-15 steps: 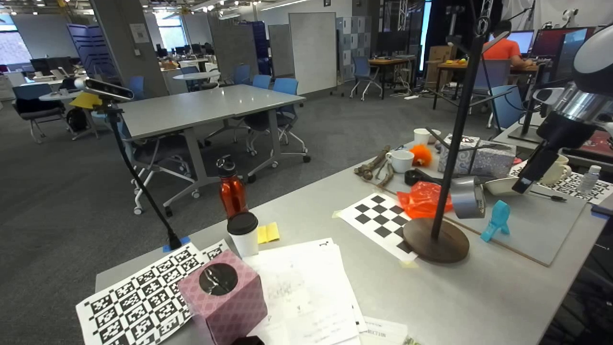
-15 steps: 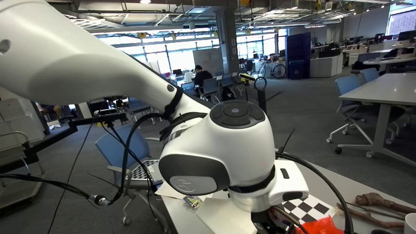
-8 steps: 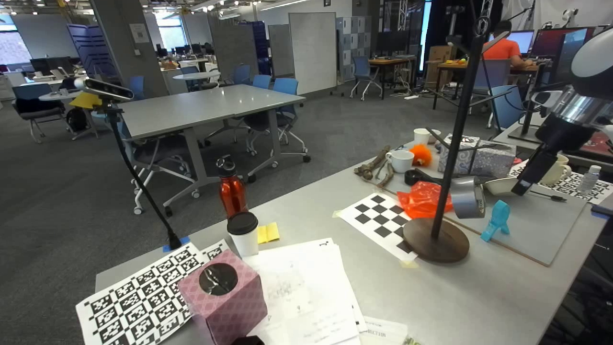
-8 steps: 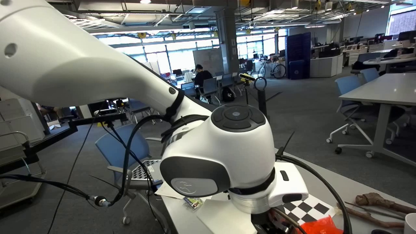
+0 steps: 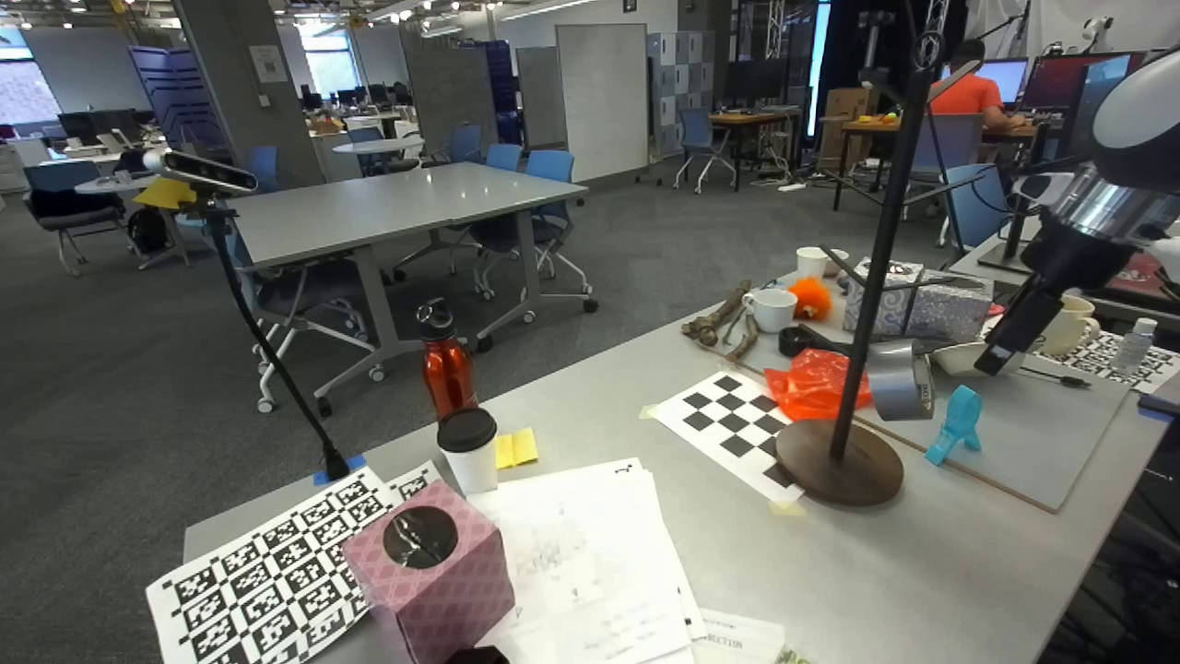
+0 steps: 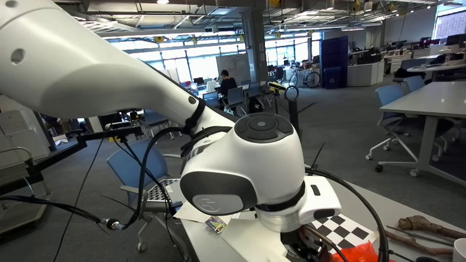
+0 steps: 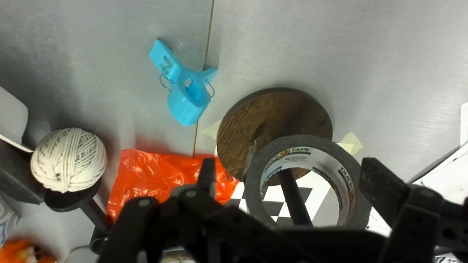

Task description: Pick up the grey tape from the black support and put it on the table.

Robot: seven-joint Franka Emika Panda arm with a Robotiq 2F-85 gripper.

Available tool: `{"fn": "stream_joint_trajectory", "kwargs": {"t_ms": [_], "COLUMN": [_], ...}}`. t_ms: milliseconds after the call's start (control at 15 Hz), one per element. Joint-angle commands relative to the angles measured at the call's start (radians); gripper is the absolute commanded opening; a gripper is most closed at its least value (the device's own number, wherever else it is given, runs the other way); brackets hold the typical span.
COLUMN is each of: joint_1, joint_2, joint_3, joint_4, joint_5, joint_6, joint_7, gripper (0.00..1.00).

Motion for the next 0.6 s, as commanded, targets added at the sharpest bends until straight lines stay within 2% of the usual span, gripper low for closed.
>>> {"fn": "stream_joint_trajectory", "kwargs": {"t_ms": [0,133,333,533], "joint_1": [-0.035,-0.046,-0.054,-0.038], "joint_2": [0.017,0.025,0.045,0.07], "joint_3": [0.03,0.035,0.048,0.039], "joint_4": [0.021,0.024,0.015,0.012], "joint_5": [0.049,0.077,0.129,0.159], "joint_6": [0.028,0.036,0.109,0.168], "joint_7": [-0.045,-0.055,-0.065,-0.088], "gripper": [1.0,1.0,1.0,1.0]}}
